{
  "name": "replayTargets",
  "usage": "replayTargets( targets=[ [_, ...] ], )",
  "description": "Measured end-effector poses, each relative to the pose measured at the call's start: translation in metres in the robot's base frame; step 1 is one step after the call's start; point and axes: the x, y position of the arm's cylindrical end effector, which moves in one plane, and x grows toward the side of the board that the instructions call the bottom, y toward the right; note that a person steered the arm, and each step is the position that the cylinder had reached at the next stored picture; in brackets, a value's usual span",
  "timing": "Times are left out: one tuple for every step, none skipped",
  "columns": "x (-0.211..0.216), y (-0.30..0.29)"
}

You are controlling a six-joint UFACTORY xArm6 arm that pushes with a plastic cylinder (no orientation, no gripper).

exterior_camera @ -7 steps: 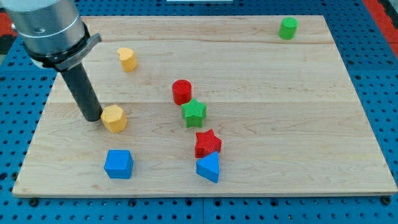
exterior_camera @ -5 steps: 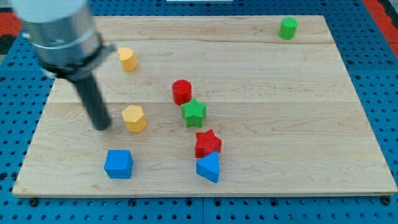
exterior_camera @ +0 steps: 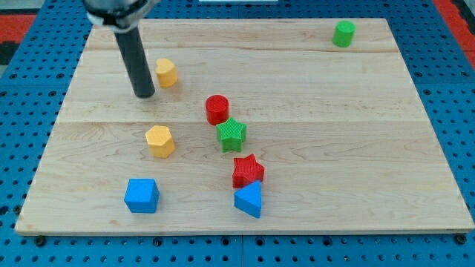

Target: Move yellow heart towards yellow hexagon

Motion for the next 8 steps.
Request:
replayTargets(
  targets=[
    [-0.044,-0.029],
    [-0.109,0.013],
    [-0.105,0.026],
    [-0.047,0.030],
    [-0.012,0.029],
    [-0.012,0.007],
    [0.000,-0.019],
    [0.018,0.024]
  ],
)
